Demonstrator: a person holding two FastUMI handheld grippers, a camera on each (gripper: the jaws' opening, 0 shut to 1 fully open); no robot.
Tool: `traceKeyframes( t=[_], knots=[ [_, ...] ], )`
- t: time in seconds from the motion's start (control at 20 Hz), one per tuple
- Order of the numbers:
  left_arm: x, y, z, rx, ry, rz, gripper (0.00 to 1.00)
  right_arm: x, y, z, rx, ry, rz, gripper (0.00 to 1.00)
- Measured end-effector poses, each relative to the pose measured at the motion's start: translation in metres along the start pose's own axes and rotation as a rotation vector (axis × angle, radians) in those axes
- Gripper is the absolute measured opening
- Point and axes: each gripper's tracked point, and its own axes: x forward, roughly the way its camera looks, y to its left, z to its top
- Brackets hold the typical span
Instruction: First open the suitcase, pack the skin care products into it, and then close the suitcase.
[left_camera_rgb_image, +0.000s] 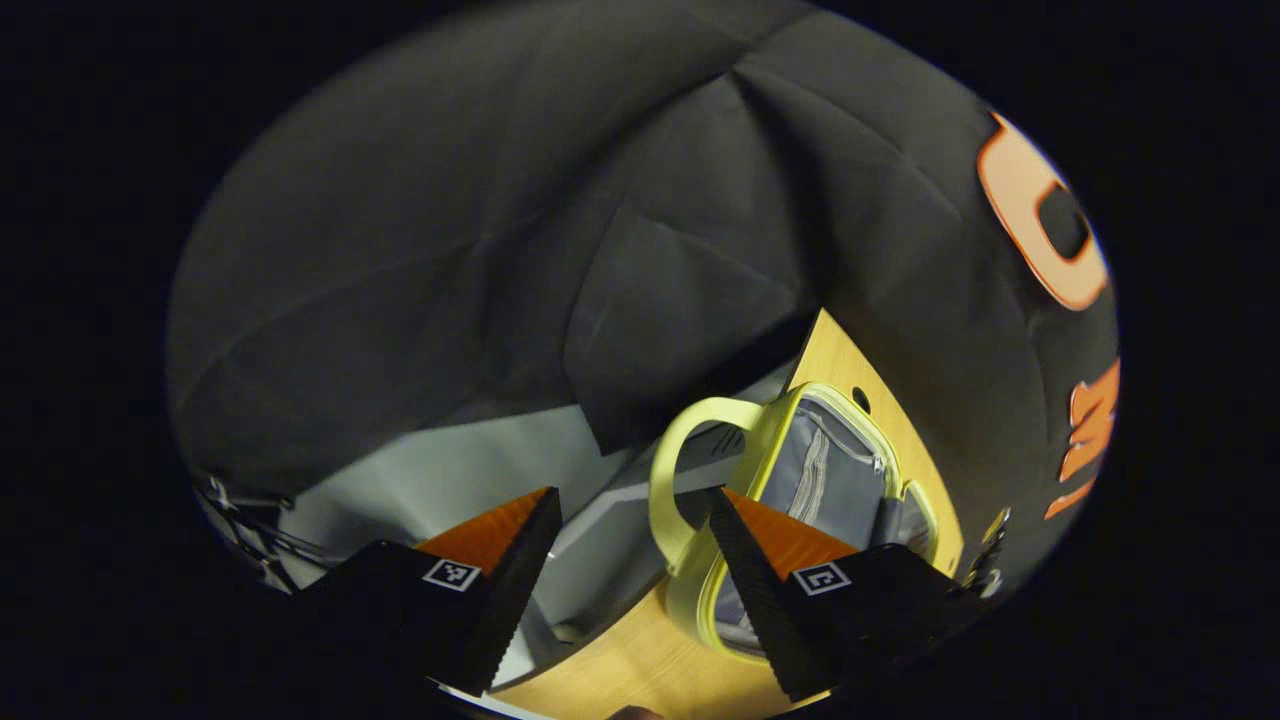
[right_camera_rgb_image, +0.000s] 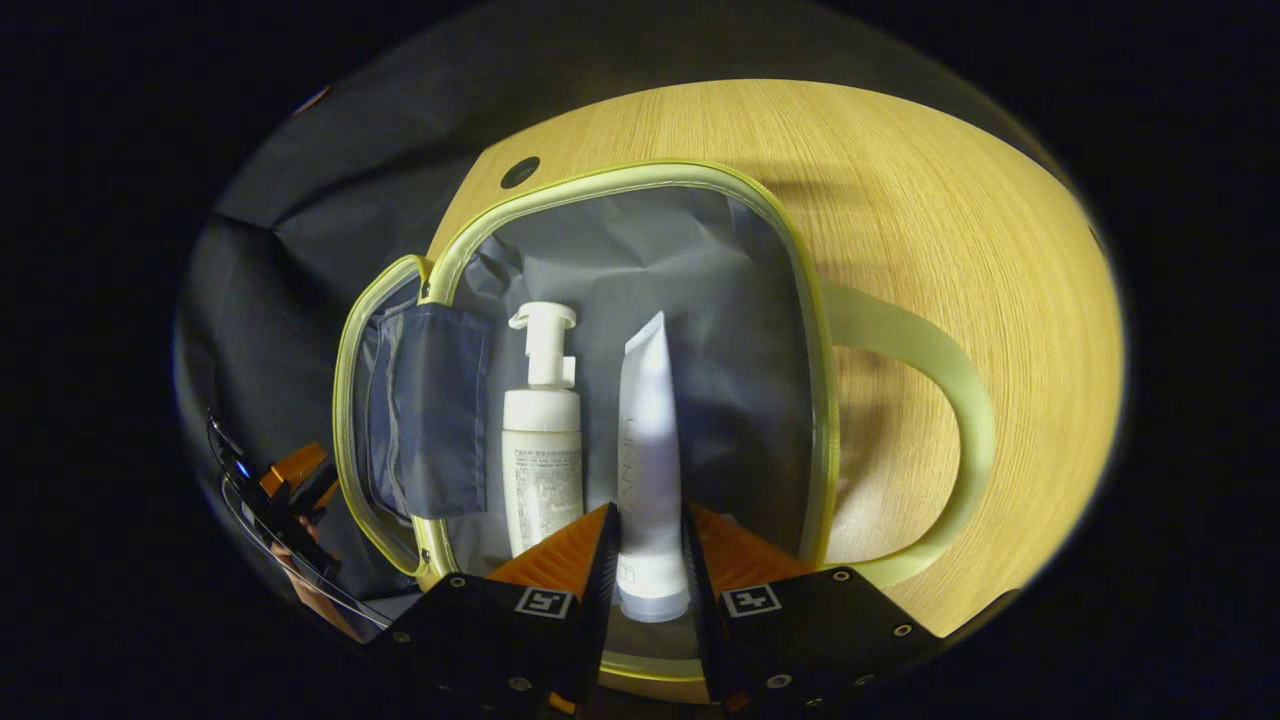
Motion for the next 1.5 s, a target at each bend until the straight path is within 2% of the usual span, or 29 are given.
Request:
traceKeyframes(
  t=[0.2, 0.25, 0.3, 0.35, 0.4, 0.45, 0.5, 0.55, 0.6, 0.7, 0.75, 1.15, 1.35, 1.5],
  knots=[
    [0.05, 0.01, -0.018, -0.073, 0.095, 0.003, 0.97, -0.004, 0.001, 0.007, 0.012, -0.043, -0.013, 0.41],
    [0.057, 0.009, -0.022, -0.105, 0.117, -0.019, 0.96, -0.009, 0.005, 0.009, 0.015, -0.065, 0.008, 0.46],
    [0.061, 0.006, -0.027, -0.153, 0.139, -0.06, 0.95, -0.016, 0.007, 0.012, 0.014, -0.084, 0.026, 0.4],
    [0.065, -0.002, -0.027, -0.216, 0.164, -0.106, 0.92, -0.024, 0.01, 0.015, 0.017, -0.11, 0.047, 0.51],
    [0.069, -0.009, -0.031, -0.291, 0.196, -0.152, 0.79, -0.032, 0.012, 0.02, 0.029, -0.141, 0.071, 0.56],
    [0.076, -0.019, -0.033, -0.353, 0.211, -0.196, 0.74, -0.044, 0.016, 0.023, 0.048, -0.175, 0.11, 0.7],
    [0.077, -0.026, -0.033, -0.383, 0.214, -0.234, 0.56, -0.055, 0.017, 0.026, 0.064, -0.203, 0.145, 0.72],
    [0.081, -0.027, -0.028, -0.392, 0.192, -0.244, 0.47, -0.068, 0.015, 0.029, 0.073, -0.234, 0.171, 0.76],
    [0.083, -0.031, -0.03, -0.382, 0.194, -0.242, 0.25, -0.078, 0.011, 0.031, 0.074, -0.272, 0.18, 0.77],
    [0.075, -0.029, -0.028, -0.332, 0.17, -0.238, 0.22, -0.098, -0.001, 0.034, 0.059, -0.342, 0.174, 0.8],
    [0.077, -0.027, -0.024, -0.31, 0.154, -0.237, 0.24, -0.109, -0.007, 0.036, 0.049, -0.376, 0.169, 0.81],
    [0.05, -0.035, -0.009, -0.144, 0.037, -0.191, 0.21, -0.187, -0.058, 0.047, -0.014, -0.61, 0.104, 0.91],
    [0.024, -0.05, -0.001, -0.033, -0.054, -0.179, 0.2, -0.248, -0.08, 0.059, -0.019, -0.772, 0.106, 0.94],
    [0.003, -0.07, 0.001, 0.007, -0.095, -0.169, 0.2, -0.288, -0.1, 0.057, -0.02, -0.84, 0.111, 0.94]
  ],
)
